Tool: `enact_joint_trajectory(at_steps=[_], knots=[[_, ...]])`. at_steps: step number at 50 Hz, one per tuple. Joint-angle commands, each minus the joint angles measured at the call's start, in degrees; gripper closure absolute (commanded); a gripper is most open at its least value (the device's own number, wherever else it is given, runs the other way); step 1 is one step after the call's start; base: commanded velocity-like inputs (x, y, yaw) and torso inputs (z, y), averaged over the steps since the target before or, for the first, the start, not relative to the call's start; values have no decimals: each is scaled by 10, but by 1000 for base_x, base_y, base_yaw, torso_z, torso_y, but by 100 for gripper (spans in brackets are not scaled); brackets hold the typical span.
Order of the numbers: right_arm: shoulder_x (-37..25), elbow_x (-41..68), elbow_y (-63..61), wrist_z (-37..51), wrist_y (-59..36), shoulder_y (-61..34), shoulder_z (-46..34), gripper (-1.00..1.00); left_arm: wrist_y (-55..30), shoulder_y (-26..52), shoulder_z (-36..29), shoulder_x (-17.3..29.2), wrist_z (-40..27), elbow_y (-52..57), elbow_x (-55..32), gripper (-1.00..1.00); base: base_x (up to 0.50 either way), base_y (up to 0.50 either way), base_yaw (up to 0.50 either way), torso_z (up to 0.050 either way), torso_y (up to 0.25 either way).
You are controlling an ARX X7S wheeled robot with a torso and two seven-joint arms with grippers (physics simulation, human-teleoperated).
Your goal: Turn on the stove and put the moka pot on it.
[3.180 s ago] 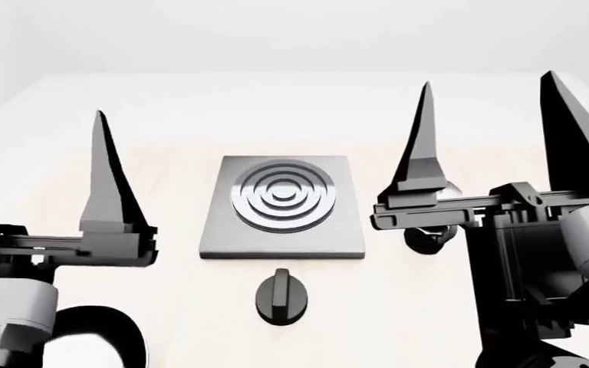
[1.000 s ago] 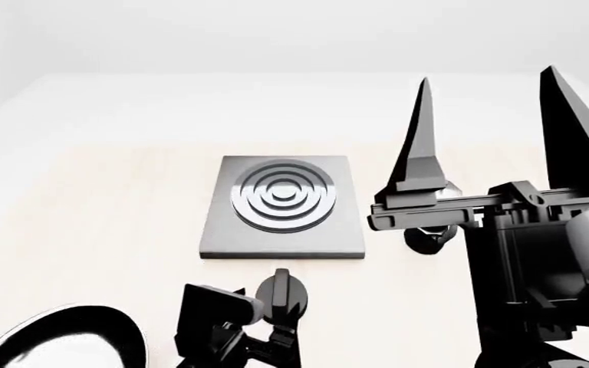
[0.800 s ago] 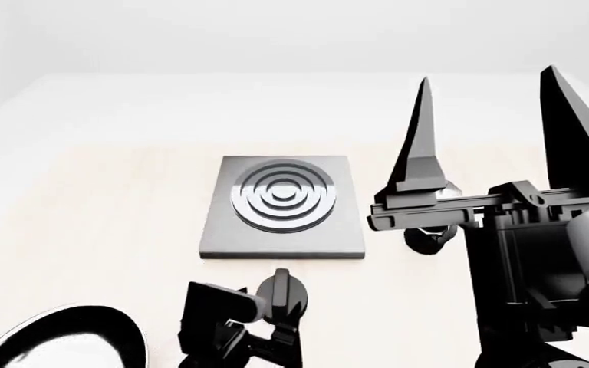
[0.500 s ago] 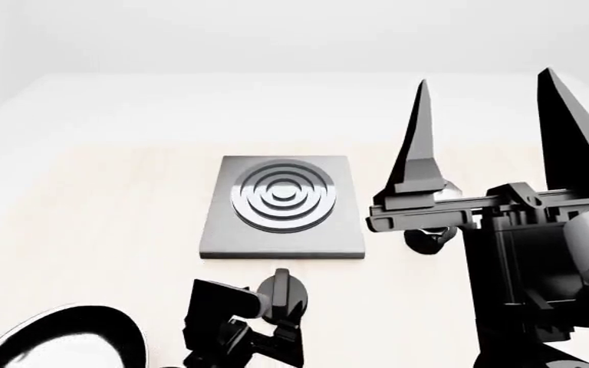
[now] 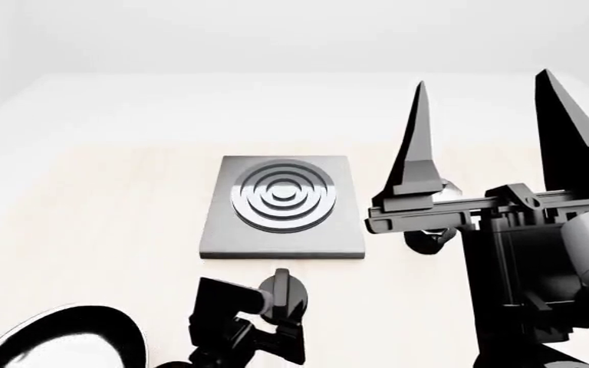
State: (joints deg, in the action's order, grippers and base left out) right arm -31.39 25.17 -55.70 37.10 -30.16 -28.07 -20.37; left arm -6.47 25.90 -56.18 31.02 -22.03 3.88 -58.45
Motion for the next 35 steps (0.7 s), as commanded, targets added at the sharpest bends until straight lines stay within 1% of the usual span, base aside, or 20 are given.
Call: enact_joint_trajectory(at_steps=[1, 35], knots=[[-1, 2, 0, 2, -2, -5, -4, -100, -3, 4, -4, -10, 9, -19, 2, -100, 0, 0, 0, 0, 0], [-9, 4, 0, 9, 8, -3, -11, -100, -1, 16, -11, -51, 42, -97, 9, -100, 0, 0, 0, 0, 0]])
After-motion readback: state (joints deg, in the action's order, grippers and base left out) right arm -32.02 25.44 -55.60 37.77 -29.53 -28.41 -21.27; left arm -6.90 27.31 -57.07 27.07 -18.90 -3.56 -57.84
